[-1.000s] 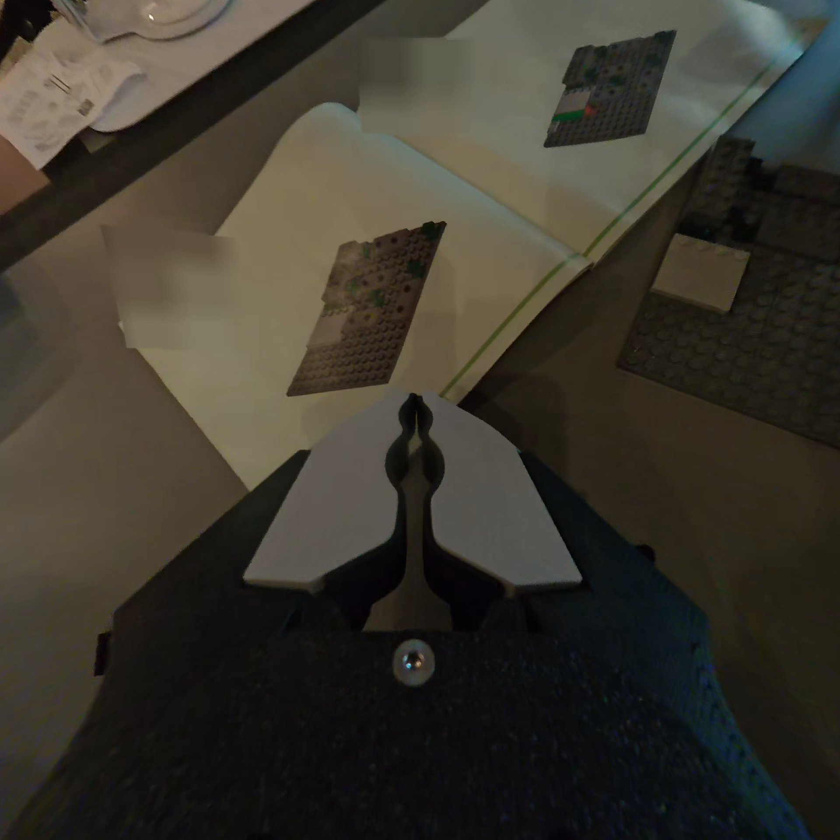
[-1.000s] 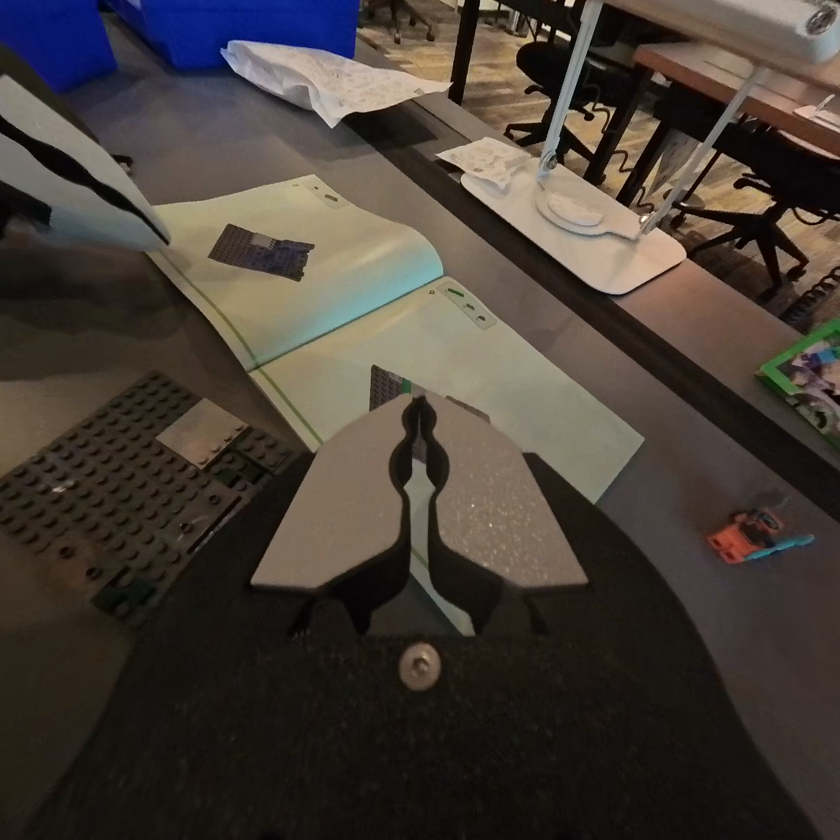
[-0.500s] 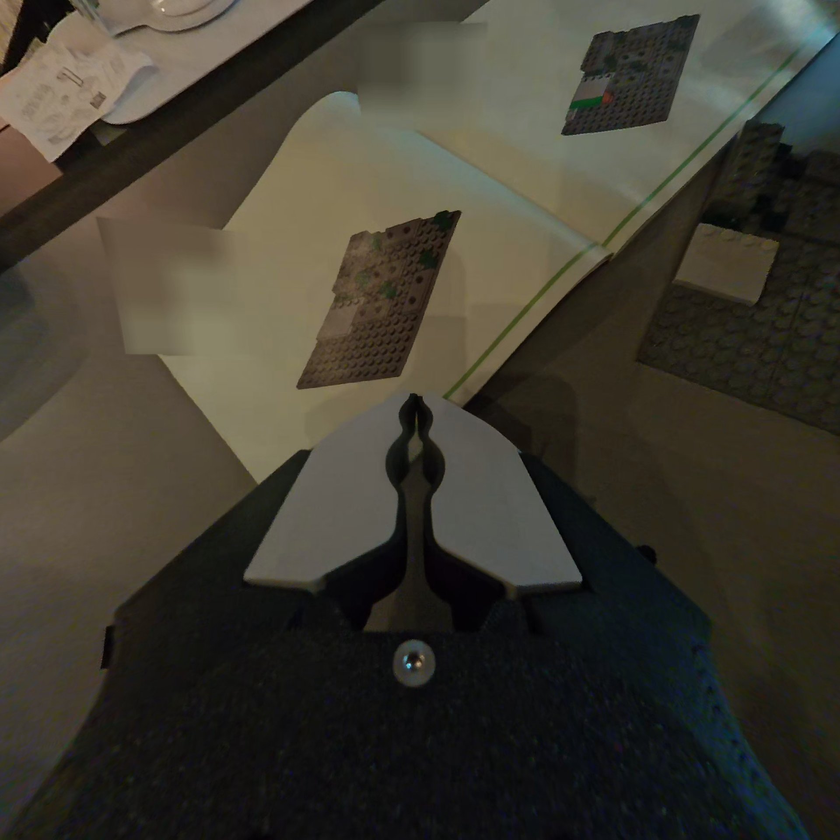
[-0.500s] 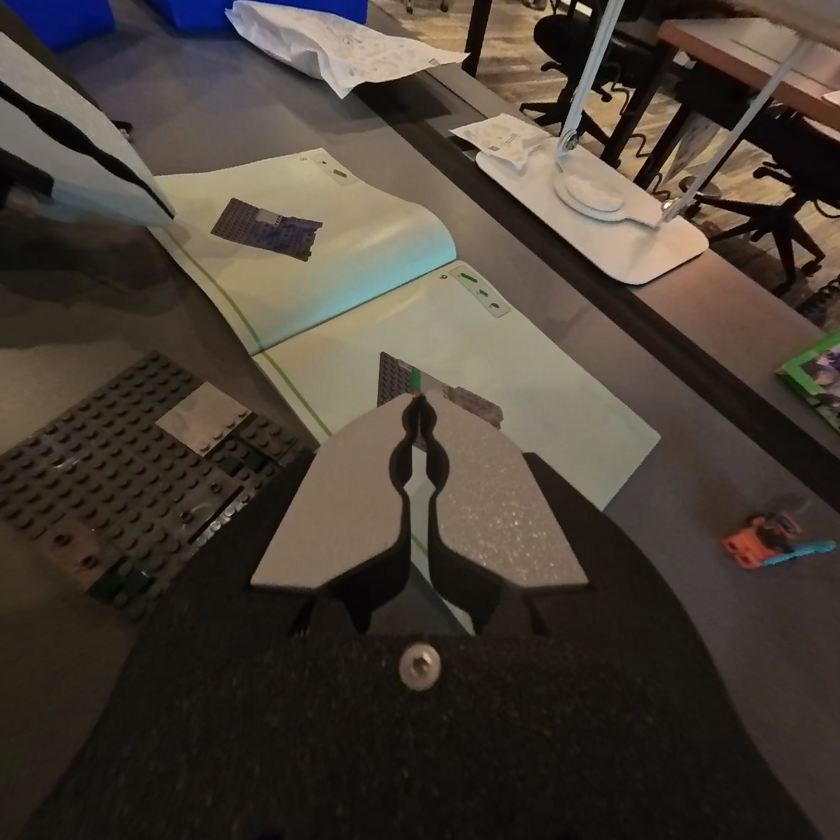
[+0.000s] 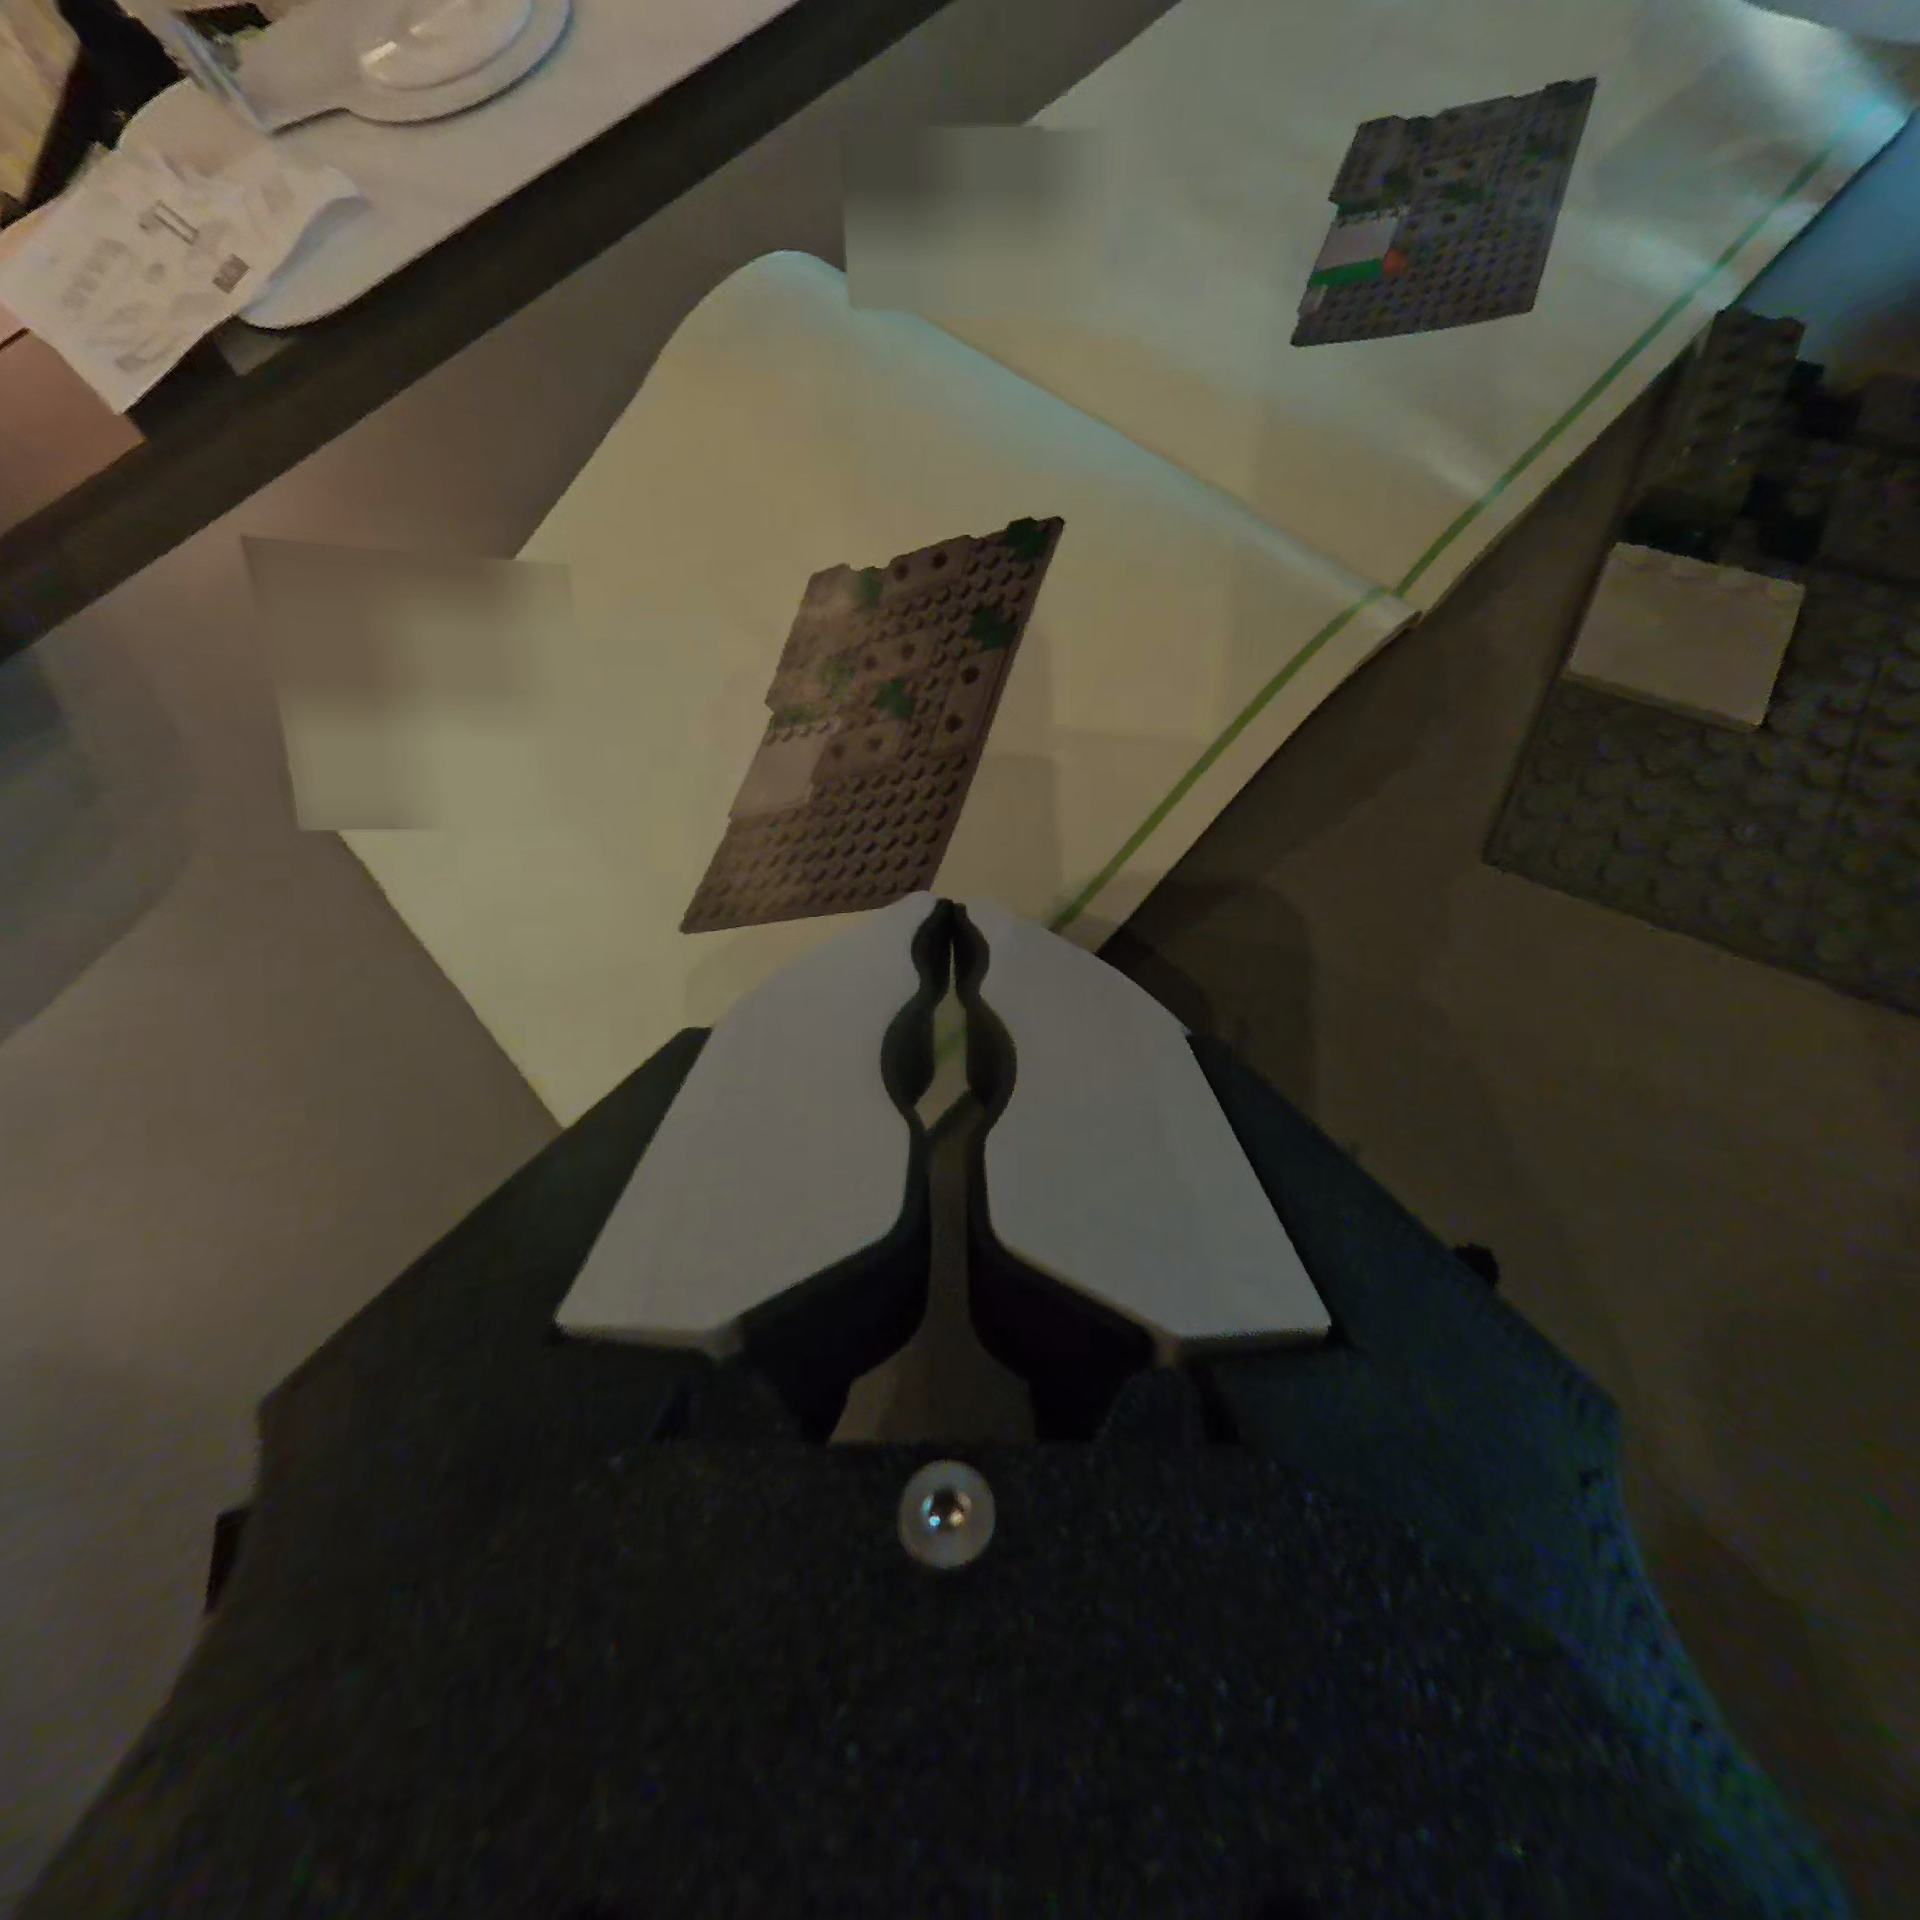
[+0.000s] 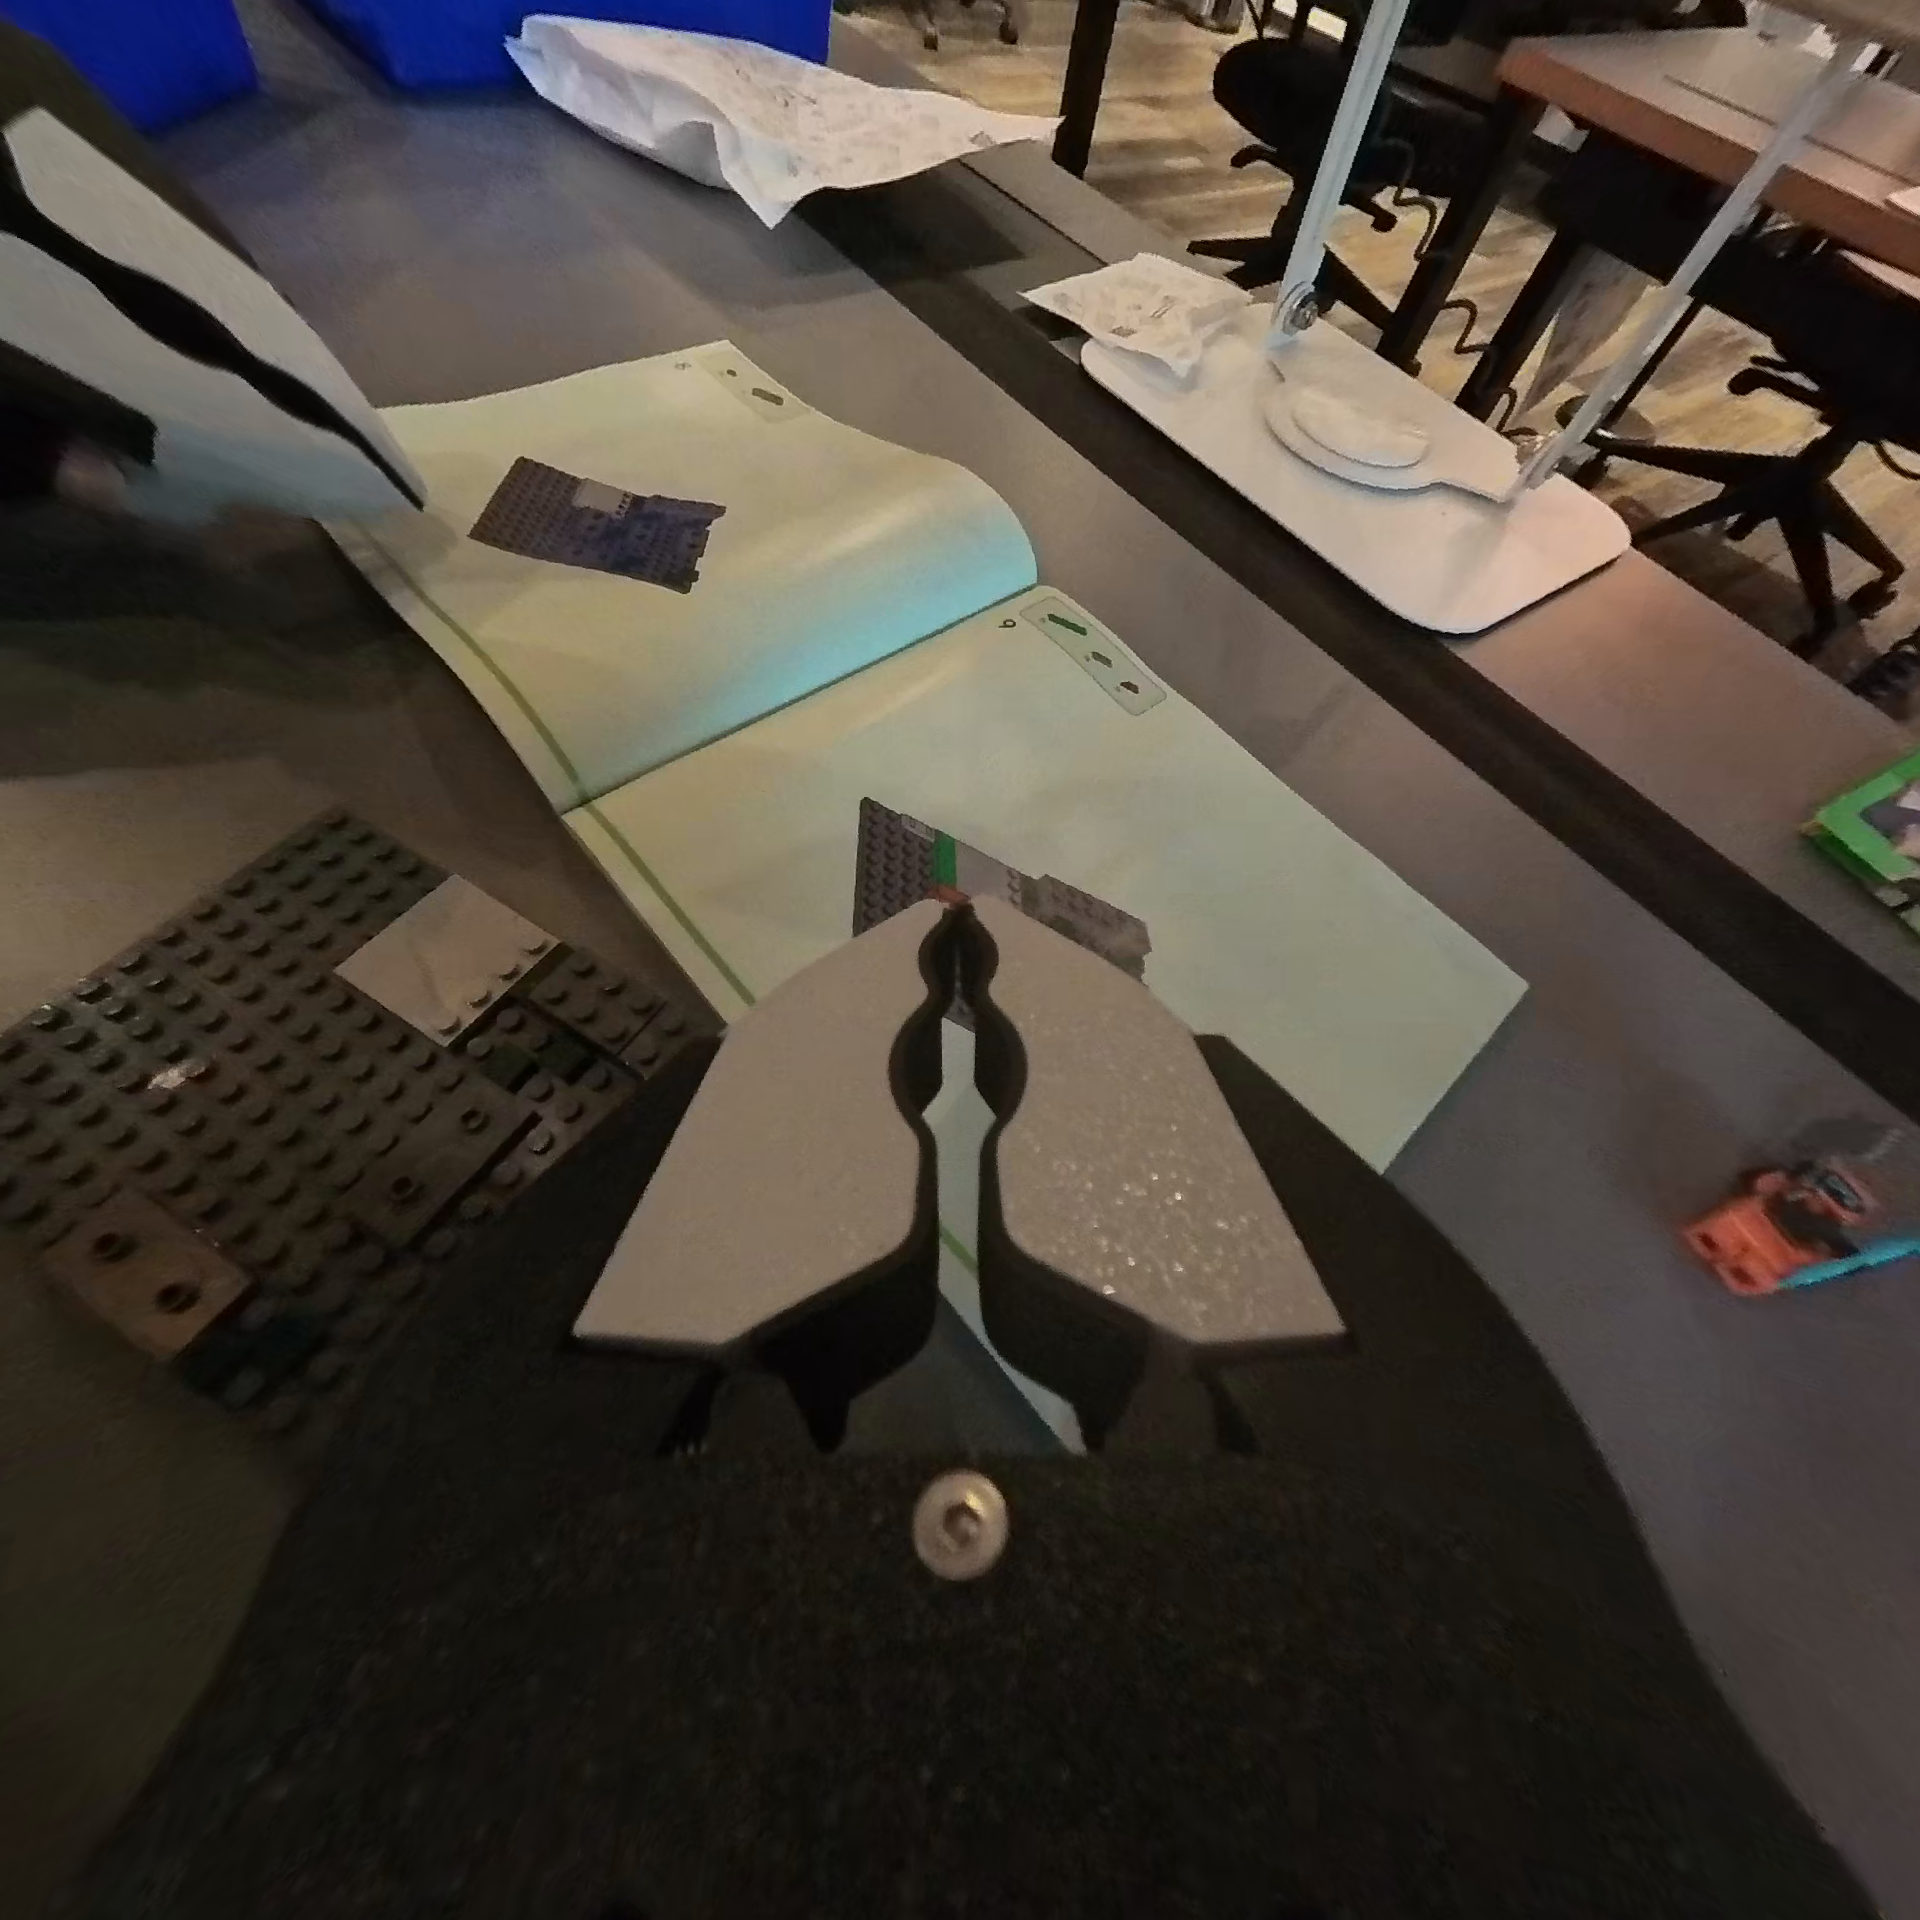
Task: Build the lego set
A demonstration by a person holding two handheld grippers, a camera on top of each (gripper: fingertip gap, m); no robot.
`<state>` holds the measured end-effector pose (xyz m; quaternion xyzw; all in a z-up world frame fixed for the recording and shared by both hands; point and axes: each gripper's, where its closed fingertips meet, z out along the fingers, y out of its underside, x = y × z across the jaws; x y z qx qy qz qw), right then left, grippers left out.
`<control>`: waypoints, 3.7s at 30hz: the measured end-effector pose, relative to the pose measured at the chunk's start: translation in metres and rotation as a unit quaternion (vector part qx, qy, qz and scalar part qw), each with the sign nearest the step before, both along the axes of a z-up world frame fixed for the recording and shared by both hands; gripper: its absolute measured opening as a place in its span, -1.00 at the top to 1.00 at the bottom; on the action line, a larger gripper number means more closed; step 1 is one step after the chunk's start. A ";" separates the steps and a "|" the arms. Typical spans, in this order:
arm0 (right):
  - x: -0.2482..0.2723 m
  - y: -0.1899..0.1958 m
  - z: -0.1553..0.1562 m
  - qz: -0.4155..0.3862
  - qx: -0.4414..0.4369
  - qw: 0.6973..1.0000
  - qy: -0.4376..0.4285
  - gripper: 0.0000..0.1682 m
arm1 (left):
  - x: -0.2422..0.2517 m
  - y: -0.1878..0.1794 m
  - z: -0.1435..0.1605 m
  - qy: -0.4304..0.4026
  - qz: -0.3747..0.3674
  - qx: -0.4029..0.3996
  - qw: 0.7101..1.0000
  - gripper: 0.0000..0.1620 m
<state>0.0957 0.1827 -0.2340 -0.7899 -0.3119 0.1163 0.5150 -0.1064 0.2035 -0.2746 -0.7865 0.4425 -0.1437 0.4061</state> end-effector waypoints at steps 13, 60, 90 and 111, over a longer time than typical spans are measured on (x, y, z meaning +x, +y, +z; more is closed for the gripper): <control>-0.002 0.000 -0.002 0.001 -0.004 1.000 0.007 1.00 | 0.004 0.001 0.002 -0.009 -0.009 0.013 1.000 1.00; -0.048 -0.041 -0.042 0.125 -0.139 0.973 -0.132 0.73 | 0.091 -0.127 -0.008 0.047 -0.255 0.029 0.965 0.95; -0.171 -0.022 0.050 0.234 -0.045 0.971 -0.013 0.77 | -0.192 -0.038 0.103 0.031 0.159 0.094 0.982 1.00; -0.376 0.014 -0.050 0.293 -0.149 0.932 -0.151 0.88 | -0.204 -0.069 0.089 -0.168 0.171 0.101 0.965 1.00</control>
